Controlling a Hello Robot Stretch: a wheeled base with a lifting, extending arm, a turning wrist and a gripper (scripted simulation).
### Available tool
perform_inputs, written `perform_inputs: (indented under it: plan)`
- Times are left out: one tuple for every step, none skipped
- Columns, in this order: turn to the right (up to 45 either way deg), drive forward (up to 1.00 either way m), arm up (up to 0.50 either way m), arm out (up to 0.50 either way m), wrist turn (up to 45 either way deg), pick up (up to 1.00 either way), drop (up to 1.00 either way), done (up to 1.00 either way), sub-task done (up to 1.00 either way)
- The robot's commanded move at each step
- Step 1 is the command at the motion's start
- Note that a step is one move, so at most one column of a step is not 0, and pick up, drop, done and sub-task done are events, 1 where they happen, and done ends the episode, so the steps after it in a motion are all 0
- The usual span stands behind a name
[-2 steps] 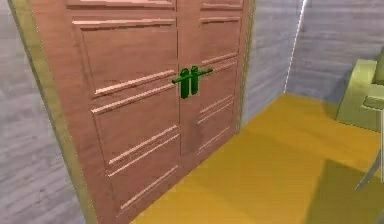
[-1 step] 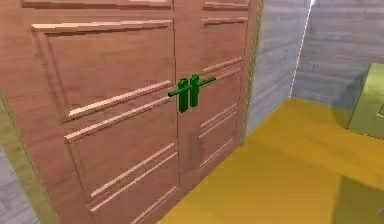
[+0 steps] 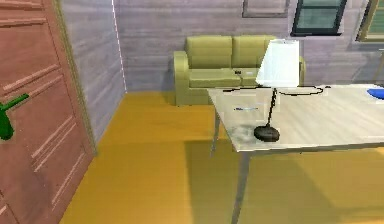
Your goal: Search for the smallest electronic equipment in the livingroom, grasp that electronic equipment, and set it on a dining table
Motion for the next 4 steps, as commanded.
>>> perform_inputs:
  plan:
    - [45.0,0.0,0.0,0.0,0.0,0.0,0.0,0.0,0.0]
    - [45.0,0.0,0.0,0.0,0.0,0.0,0.0,0.0,0.0]
    - [24.0,0.0,0.0,0.0,0.0,0.0,0.0,0.0,0.0]
    - [0.0,0.0,0.5,0.0,0.0,0.0,0.0,0.0,0.0]
